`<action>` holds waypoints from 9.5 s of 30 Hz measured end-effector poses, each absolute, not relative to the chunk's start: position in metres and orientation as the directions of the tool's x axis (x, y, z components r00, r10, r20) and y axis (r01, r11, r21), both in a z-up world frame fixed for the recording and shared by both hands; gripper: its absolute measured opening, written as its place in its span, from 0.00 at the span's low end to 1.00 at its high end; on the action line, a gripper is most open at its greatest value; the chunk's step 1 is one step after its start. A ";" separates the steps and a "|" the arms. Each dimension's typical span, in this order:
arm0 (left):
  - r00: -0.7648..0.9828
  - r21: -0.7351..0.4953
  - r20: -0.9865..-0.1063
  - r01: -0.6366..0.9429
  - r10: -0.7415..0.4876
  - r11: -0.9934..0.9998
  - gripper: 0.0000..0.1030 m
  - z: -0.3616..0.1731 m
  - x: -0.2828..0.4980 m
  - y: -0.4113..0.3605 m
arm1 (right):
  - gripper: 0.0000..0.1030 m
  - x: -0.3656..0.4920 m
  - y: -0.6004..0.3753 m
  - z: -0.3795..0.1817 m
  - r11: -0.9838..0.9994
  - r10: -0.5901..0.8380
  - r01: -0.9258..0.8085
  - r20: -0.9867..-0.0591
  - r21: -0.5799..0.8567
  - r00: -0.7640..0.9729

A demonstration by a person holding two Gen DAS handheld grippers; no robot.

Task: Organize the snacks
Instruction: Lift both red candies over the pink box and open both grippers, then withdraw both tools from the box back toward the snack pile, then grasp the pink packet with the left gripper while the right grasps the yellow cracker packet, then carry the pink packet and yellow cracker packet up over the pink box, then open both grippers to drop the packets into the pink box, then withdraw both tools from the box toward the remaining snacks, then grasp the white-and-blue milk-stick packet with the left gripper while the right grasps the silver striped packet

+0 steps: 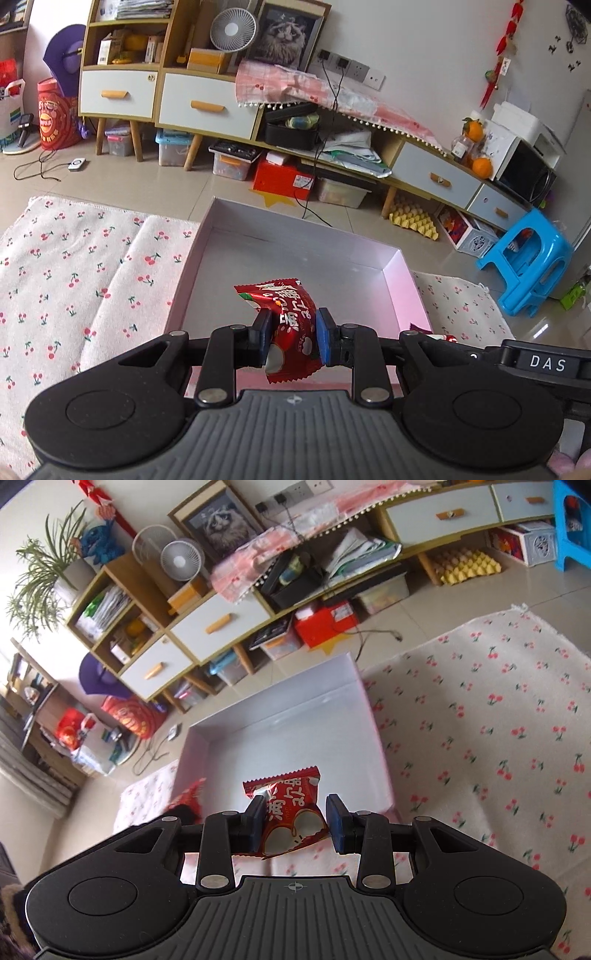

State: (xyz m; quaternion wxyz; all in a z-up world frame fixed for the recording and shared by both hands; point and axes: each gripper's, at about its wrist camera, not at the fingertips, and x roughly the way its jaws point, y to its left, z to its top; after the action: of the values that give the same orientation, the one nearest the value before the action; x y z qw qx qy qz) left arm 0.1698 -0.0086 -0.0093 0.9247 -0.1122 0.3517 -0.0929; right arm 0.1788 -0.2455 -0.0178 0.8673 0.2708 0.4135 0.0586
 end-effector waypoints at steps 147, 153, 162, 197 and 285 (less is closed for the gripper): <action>0.494 -0.245 -0.821 0.149 -0.287 0.958 0.30 -0.025 0.133 0.017 | 0.49 0.141 -0.210 -0.037 0.873 0.329 0.202 -0.843 0.444 0.426; 0.500 -0.281 -0.807 0.140 -0.313 0.949 0.30 -0.020 0.133 0.021 | 0.49 0.139 -0.214 -0.029 0.857 0.353 0.203 -0.826 0.474 0.440; 0.530 -0.320 -0.781 0.116 -0.331 0.940 0.30 -0.010 0.134 0.026 | 0.49 0.137 -0.225 -0.012 0.818 0.390 0.213 -0.787 0.535 0.479; 0.667 -0.223 -0.705 0.113 -0.240 0.968 0.30 -0.037 0.254 0.000 | 0.49 0.295 -0.230 -0.038 0.872 0.349 0.079 -0.729 0.482 0.589; 0.634 -0.048 -0.765 0.117 -0.111 0.992 0.98 -0.020 0.074 0.057 | 0.87 0.063 -0.183 0.003 0.961 0.270 -0.203 -0.800 0.189 0.537</action>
State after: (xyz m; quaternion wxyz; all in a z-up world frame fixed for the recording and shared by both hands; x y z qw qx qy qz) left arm 0.0739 0.0574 -0.0196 0.9038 0.0032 0.4232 -0.0631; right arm 0.0634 -0.1831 0.0033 0.8757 0.0365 0.4621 0.1349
